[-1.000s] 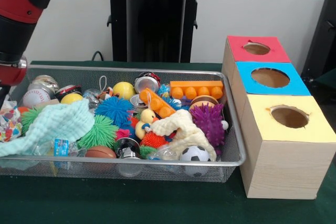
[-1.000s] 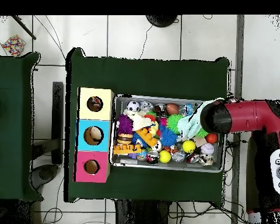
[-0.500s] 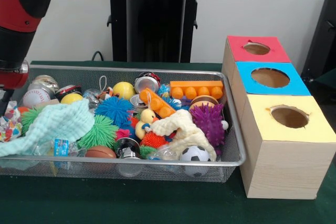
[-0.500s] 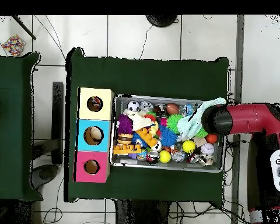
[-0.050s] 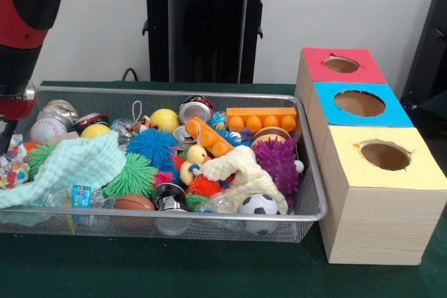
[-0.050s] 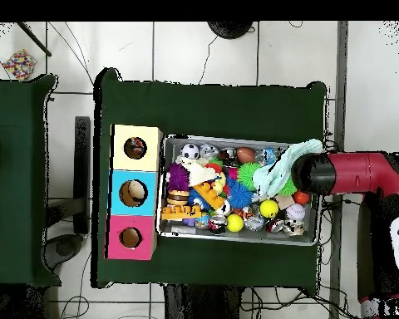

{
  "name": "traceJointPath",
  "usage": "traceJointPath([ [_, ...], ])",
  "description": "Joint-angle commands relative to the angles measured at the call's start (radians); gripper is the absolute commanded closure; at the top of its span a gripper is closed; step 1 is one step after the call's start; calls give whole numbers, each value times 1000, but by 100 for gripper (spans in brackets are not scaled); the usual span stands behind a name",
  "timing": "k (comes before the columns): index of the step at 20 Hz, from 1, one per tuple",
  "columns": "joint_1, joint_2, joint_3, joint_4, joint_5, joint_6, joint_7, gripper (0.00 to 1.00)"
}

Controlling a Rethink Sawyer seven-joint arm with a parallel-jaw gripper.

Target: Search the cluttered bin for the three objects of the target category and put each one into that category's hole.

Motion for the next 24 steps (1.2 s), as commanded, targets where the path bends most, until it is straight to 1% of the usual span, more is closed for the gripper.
traceJointPath([
  [1,-18,46,26,44,38,129,-195,0],
  [5,-23,50,21,51,52,130,-183,0],
  [9,-14,39,14,53,50,125,-178,0],
  [15,-21,47,11,65,60,125,-170,0],
  [17,-31,50,26,74,62,96,-180,0],
  [24,-14,50,-8,81,95,110,-74,0],
])
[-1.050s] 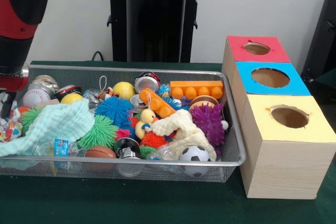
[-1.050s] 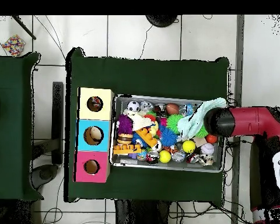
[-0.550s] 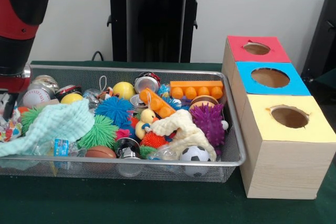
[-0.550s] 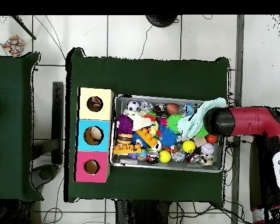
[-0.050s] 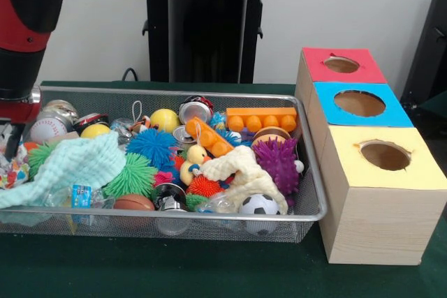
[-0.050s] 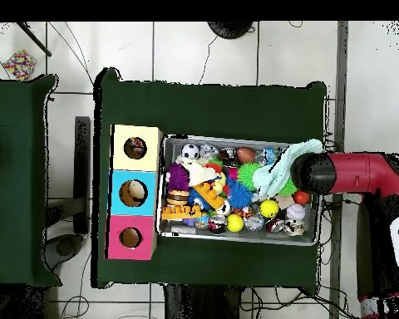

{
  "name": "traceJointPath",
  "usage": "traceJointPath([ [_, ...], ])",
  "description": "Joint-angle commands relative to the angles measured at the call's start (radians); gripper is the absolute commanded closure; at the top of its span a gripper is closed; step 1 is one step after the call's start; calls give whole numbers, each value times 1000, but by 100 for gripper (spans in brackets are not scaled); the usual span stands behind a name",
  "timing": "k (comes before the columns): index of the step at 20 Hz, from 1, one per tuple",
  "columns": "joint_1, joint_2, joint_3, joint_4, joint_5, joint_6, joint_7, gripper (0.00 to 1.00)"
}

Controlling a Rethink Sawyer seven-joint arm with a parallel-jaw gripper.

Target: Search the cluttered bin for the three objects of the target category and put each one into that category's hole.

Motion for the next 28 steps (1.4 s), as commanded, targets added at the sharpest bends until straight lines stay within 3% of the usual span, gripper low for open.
traceJointPath([
  [1,-9,41,-7,82,48,111,-61,0],
  [25,22,70,-93,78,197,107,93,0],
  [28,31,68,-106,79,201,96,79,0],
])
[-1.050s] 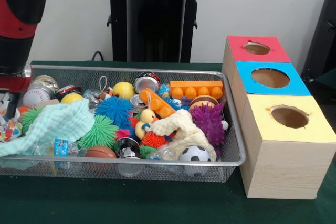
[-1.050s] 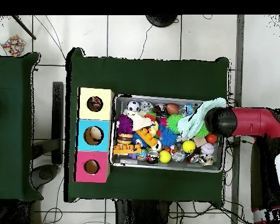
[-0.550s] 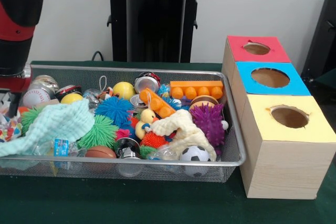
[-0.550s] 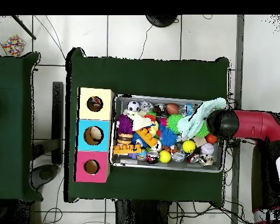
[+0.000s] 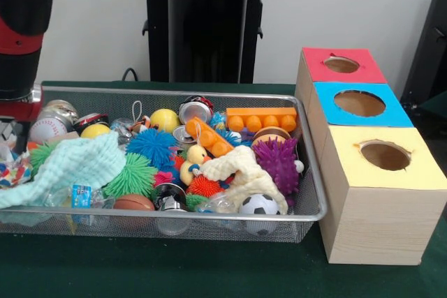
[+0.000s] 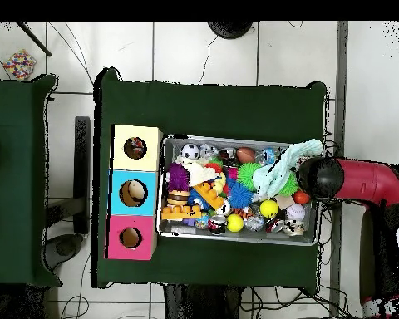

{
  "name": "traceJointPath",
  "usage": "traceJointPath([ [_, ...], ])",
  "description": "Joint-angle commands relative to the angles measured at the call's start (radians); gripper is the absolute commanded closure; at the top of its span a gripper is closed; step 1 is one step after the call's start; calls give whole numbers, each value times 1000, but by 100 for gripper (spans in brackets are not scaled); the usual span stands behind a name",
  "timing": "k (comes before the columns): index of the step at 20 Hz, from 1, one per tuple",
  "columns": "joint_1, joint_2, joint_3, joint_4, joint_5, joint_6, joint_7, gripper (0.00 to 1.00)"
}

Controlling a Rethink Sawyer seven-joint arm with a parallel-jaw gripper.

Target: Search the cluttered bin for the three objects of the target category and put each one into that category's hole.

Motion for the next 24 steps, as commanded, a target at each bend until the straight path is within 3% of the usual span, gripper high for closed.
traceJointPath([
  [1,28,34,-19,76,34,92,60,0],
  [11,66,7,-59,80,77,101,97,0],
  [17,72,-14,-72,125,135,75,133,0],
  [24,46,-9,-42,150,184,36,77,0],
])
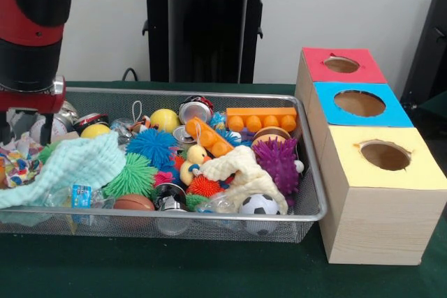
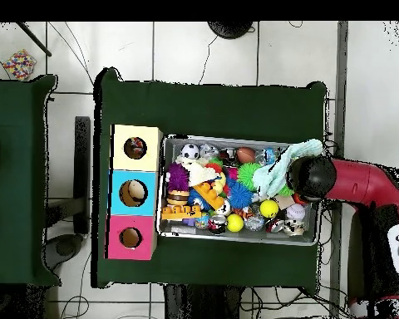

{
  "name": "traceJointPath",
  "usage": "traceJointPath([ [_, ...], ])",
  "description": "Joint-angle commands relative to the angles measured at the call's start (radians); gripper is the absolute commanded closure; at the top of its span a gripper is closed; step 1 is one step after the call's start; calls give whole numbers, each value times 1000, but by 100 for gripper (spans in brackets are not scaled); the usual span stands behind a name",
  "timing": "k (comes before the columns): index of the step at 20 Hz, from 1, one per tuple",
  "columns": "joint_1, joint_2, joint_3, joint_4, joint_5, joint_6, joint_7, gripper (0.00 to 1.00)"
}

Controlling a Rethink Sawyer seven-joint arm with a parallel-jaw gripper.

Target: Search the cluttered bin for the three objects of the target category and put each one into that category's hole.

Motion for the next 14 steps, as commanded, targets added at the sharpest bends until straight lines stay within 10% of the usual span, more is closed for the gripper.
traceJointPath([
  [1,-23,13,40,110,52,27,57,0],
  [14,-40,23,58,69,-86,-22,-158,0],
])
